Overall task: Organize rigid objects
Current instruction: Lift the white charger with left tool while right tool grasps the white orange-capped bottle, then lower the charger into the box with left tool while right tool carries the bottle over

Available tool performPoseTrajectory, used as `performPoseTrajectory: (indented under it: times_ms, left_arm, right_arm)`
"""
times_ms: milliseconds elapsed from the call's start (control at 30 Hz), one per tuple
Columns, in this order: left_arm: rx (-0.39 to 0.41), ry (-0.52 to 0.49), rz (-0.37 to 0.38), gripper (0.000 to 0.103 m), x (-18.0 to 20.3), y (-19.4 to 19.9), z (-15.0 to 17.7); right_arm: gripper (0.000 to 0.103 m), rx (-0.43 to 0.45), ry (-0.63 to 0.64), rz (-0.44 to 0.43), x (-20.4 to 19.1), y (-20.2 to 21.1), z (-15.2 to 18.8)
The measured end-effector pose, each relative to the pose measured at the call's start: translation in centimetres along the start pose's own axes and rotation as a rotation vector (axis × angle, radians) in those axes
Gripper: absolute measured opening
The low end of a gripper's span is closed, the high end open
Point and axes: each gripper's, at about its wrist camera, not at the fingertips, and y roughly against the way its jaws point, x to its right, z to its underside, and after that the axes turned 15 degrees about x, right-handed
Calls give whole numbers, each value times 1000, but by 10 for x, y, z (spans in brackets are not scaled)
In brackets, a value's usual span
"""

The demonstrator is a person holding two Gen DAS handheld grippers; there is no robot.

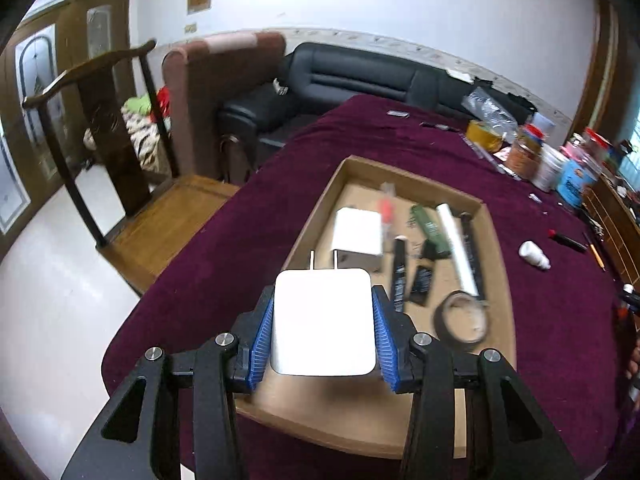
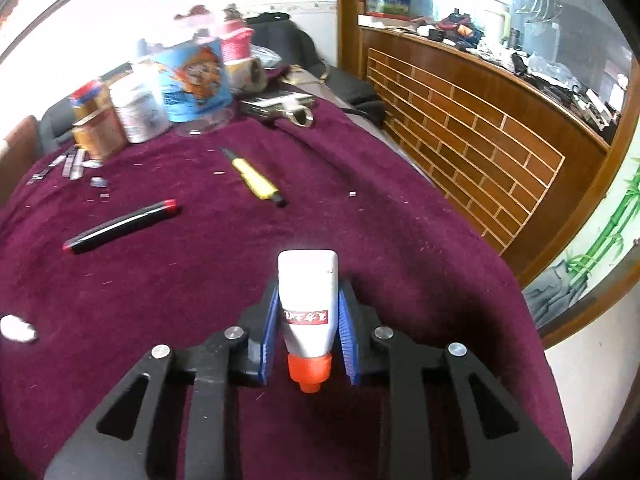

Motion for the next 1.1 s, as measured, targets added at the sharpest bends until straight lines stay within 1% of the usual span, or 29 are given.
performPoseTrajectory:
  times_ms: [67,100,167,233,333,467,567,667,767,867,1000,1100]
  left_arm:
    - [-32,15,-4,40,-6,-9,6]
    - [-47,17,-1,40,-4,-14,9]
    - [-79,5,12,40,0,-22,15]
    - [-114,-26,21,40,8,-32,19]
    - [-161,-52,21,40,16,-50,20]
    - [-228,-66,21,40,17,-70,19]
    - [-245,-95,-8,39,20,-80,14]
    - [-269,-93,-14,39,20,-91,6]
    - [-300,-101,-10,39,23,-101,0]
    - [-306,-117,-18,39,28,-111,-5]
    - [-307,-101,-12,40,31,-121,-11]
    - [-302,-36,25,44,21,-117,-13]
  right_arm:
    - [24,-9,1,-62,-12,13,1]
    - [24,-16,8,-108,-23,22,1]
    - [24,-30,28,-192,-46,38,4]
    - [24,-39,53,-263,-71,51,9]
    - [24,-61,102,-385,-121,71,16]
    - [24,-108,174,-522,-185,95,31]
    - [24,-132,218,-590,-220,110,41]
    - [24,-149,274,-653,-254,129,53]
    - [25,-167,314,-704,-279,140,63]
    - [25,-188,346,-741,-297,147,73]
    - [25,-241,378,-790,-324,152,91]
    - [25,-276,414,-814,-343,156,106]
